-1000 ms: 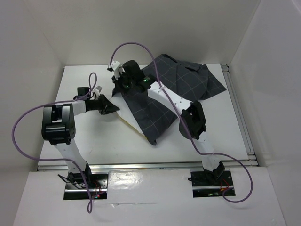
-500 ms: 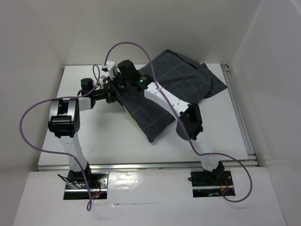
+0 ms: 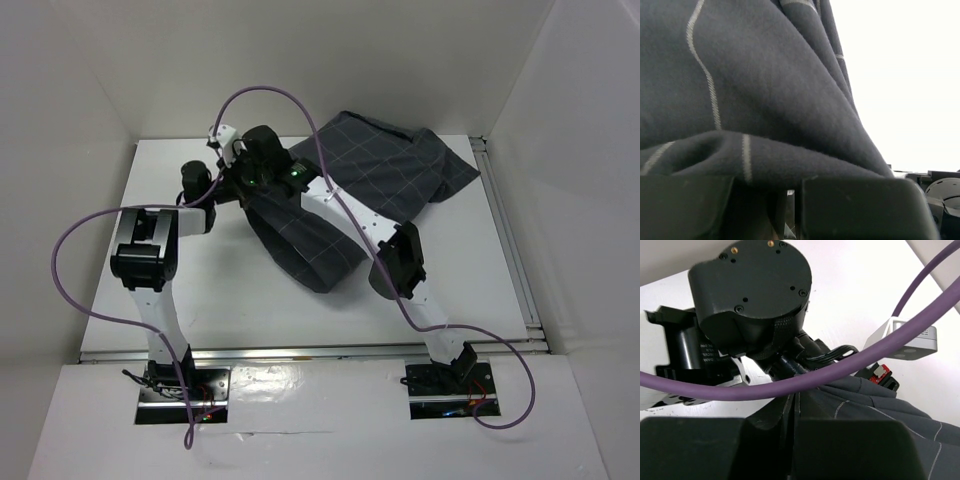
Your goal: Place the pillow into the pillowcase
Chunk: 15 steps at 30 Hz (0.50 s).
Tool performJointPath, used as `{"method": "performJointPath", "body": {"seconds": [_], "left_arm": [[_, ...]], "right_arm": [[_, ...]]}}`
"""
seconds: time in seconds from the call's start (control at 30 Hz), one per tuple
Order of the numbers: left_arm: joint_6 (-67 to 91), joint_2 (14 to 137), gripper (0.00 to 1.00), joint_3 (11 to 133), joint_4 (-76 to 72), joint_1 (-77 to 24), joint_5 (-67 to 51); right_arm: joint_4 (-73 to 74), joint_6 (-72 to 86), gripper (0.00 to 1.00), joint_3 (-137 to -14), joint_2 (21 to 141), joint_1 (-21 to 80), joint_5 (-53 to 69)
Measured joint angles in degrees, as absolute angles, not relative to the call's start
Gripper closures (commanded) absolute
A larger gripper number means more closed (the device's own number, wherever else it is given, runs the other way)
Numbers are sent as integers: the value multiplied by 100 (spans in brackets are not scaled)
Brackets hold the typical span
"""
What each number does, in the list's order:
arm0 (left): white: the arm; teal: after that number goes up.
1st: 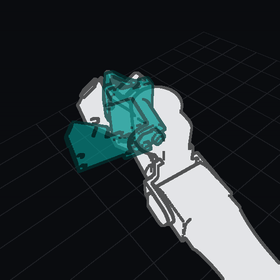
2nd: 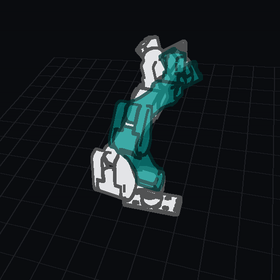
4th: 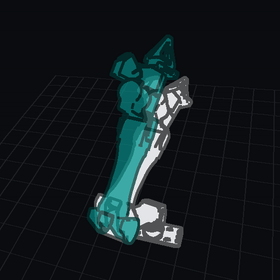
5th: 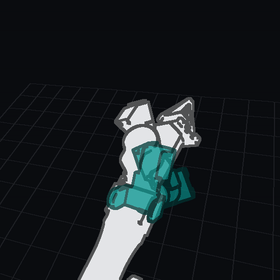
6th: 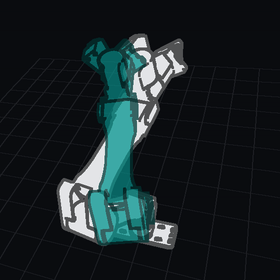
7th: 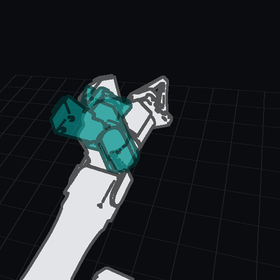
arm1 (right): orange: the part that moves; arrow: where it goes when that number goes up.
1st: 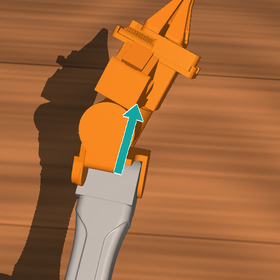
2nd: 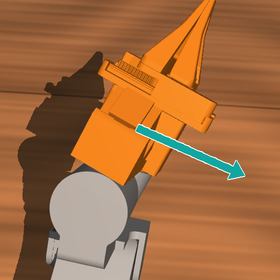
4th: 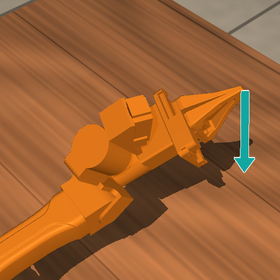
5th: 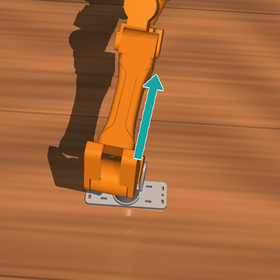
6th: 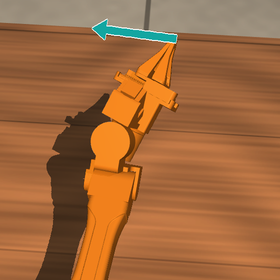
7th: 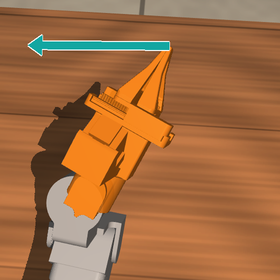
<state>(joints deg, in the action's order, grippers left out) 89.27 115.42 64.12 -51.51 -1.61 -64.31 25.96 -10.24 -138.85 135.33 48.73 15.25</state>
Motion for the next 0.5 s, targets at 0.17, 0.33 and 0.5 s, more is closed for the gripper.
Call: {"method": "performJointPath", "body": {"seconds": [0.17,0.33,0.5], "left_arm": [[9233,11824,100,6412,-5710,-161,-6420],[9618,12132,99,6351,-6423,-167,-6370],[9913,12394,99,6348,-7037,-189,-6331]], "right_arm": [[2534,-978,100,-13874,13541,4912,1516],[2534,-956,100,-13804,13548,5028,1494],[2536,-952,100,-13721,13550,5050,1555]]}}
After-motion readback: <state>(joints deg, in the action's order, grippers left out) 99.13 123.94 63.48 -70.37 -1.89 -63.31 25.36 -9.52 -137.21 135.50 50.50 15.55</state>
